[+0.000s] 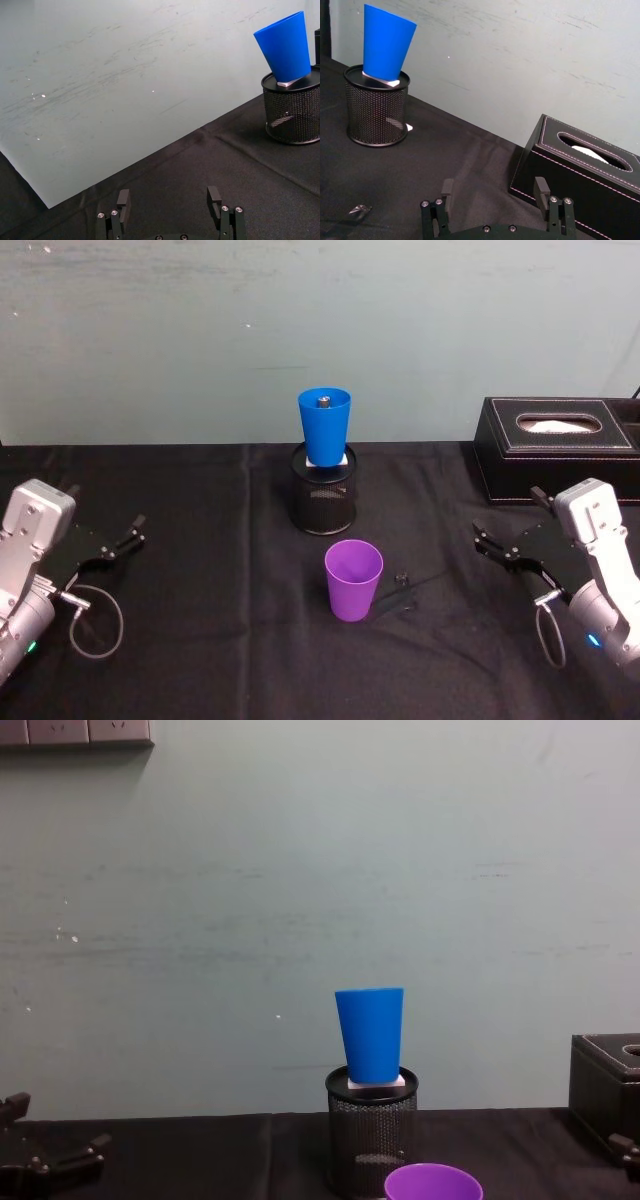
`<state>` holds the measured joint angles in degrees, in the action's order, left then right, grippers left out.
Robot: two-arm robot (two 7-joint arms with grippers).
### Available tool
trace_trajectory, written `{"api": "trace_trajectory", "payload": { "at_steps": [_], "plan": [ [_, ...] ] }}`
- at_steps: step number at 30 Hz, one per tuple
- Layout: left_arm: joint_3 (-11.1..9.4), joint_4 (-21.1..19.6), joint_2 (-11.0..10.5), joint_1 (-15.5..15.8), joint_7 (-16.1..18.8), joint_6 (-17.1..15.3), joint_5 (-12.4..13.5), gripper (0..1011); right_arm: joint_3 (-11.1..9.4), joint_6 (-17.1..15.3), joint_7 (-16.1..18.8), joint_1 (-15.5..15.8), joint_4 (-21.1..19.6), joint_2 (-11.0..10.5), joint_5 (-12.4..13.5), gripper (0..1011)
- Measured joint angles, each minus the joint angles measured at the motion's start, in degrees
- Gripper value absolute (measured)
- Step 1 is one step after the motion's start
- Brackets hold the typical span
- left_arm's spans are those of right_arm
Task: Pick up one cup with a gripper and tap it against the other cup.
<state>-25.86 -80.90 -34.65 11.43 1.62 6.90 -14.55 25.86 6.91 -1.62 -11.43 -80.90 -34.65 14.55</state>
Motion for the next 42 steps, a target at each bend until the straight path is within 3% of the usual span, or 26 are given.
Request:
{"api": "trace_trajectory", "payload": {
  "at_steps": [9, 18, 24, 29, 35, 42],
  "plan": [
    [0.0, 0.0, 0.0, 0.0, 0.0, 0.0, 0.0, 1000, -0.6, 0.9, 0.5, 0.3, -0.4, 0.0, 0.2, 1003],
    [0.0, 0.0, 0.0, 0.0, 0.0, 0.0, 0.0, 1000, -3.4, 4.4, 5.2, 6.0, -6.4, -1.9, 4.6, 1003],
    [0.0, 0.0, 0.0, 0.0, 0.0, 0.0, 0.0, 1000, -3.0, 5.3, 13.8, 9.9, -9.6, -4.1, 9.1, 1003],
    [0.0, 0.0, 0.0, 0.0, 0.0, 0.0, 0.0, 1000, -1.1, 6.4, 20.1, 10.6, -10.3, -4.7, 9.8, 1003],
    [0.0, 0.0, 0.0, 0.0, 0.0, 0.0, 0.0, 1000, 0.8, 5.9, 23.8, 9.3, -9.2, -2.8, 9.5, 1003],
    [0.0, 0.0, 0.0, 0.0, 0.0, 0.0, 0.0, 1000, 1.4, 2.8, 24.5, 7.0, -6.6, 0.8, 9.7, 1003]
  ]
}}
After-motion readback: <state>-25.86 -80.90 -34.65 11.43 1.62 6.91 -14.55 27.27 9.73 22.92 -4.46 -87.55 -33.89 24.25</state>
